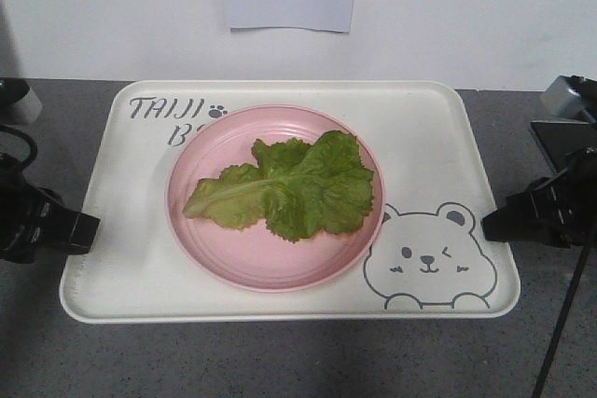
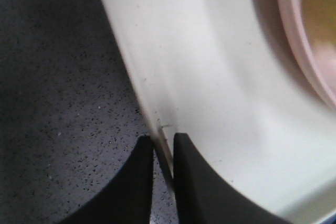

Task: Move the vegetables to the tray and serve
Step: 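Lower the tray with both grippers onto the counter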

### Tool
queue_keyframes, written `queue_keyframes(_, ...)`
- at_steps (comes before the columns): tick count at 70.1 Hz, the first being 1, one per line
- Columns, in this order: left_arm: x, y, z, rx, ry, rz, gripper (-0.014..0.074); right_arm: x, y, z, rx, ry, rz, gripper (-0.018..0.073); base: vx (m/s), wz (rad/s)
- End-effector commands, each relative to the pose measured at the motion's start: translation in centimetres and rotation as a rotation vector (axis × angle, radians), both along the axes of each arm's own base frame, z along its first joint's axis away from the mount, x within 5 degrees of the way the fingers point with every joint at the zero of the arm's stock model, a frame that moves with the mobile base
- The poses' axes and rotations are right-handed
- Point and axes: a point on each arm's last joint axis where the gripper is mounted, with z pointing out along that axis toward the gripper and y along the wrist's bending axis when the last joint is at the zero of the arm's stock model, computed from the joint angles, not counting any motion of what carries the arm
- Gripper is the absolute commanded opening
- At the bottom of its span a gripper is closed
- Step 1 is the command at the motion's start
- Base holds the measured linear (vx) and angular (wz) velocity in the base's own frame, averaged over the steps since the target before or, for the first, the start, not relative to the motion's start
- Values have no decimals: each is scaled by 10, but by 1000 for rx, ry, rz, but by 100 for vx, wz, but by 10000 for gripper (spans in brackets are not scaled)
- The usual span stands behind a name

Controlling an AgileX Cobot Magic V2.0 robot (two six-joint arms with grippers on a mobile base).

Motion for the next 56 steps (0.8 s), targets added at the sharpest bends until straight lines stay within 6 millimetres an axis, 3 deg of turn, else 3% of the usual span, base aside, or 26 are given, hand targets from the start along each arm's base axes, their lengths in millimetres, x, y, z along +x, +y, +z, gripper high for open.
queue_keyframes(1,-2,-9,20,-112,-91,-19,-7,-7,11,19,100,-54,65,-3,0,0)
queue_keyframes(36,-2,-9,20,-112,-92,-18,-7,-7,11,19,100,-54,65,-3,0,0)
queue_keyframes(56,8,-9,27,-139,-217,21,-7,-7,11,19,100,-54,65,-3,0,0)
